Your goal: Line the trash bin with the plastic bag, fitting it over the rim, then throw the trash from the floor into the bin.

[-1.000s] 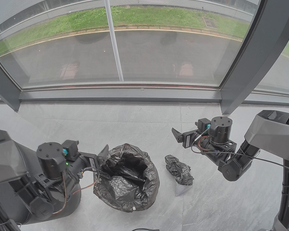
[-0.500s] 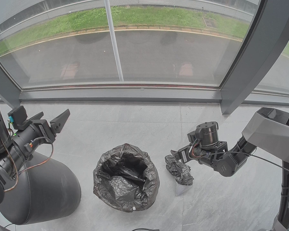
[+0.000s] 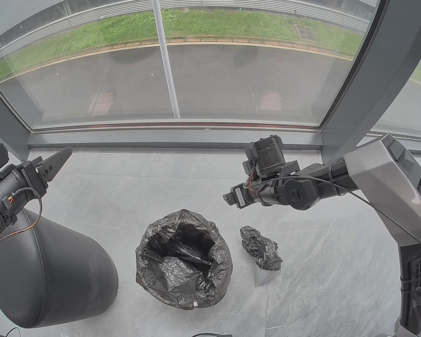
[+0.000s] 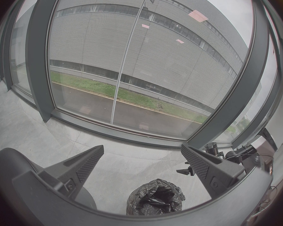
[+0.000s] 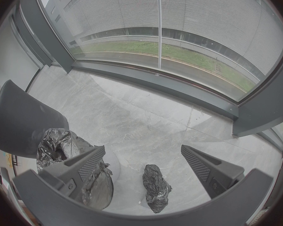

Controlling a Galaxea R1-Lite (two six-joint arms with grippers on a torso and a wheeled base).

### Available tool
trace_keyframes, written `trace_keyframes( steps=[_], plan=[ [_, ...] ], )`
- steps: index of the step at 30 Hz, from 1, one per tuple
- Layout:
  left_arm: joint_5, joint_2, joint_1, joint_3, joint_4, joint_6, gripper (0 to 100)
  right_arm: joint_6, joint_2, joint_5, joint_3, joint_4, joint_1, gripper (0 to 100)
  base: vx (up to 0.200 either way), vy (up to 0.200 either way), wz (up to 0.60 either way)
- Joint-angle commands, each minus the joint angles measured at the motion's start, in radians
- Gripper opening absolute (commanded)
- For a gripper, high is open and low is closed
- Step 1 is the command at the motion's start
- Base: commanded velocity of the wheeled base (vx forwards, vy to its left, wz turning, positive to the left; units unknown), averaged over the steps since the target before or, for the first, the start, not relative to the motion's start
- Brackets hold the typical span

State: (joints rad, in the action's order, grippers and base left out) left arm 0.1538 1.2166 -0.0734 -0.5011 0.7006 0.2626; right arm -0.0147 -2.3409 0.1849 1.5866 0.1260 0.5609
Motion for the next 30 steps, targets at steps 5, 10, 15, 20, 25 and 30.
trace_keyframes(
  steps=[5, 10, 15, 20, 25, 30],
  plan=[
    [0.052, -0.006, 0.041, -0.001, -0.033, 0.017, 100, -0.060, -0.189, -0.056, 0.208, -0.068, -0.035, 100, 0.000, 0.000, 0.00],
    [0.052, 0.004, 0.041, 0.001, -0.033, 0.020, 100, -0.111, -0.247, -0.059, 0.280, -0.003, -0.075, 100, 0.000, 0.000, 0.00],
    [0.052, 0.015, 0.041, -0.001, -0.033, 0.044, 100, -0.111, -0.298, -0.061, 0.345, -0.006, -0.099, 100, 0.000, 0.000, 0.00],
    [0.052, 0.037, 0.040, -0.001, -0.032, 0.046, 100, -0.111, -0.311, -0.081, 0.349, -0.006, -0.101, 100, 0.000, 0.000, 0.00],
    [0.052, 0.050, 0.041, 0.001, -0.032, 0.046, 100, -0.108, -0.348, -0.102, 0.413, -0.068, -0.114, 100, 0.000, 0.000, 0.00],
    [0.052, 0.060, 0.041, 0.003, -0.032, 0.050, 100, -0.105, -0.410, -0.104, 0.413, -0.178, -0.124, 100, 0.000, 0.000, 0.00]
  ],
)
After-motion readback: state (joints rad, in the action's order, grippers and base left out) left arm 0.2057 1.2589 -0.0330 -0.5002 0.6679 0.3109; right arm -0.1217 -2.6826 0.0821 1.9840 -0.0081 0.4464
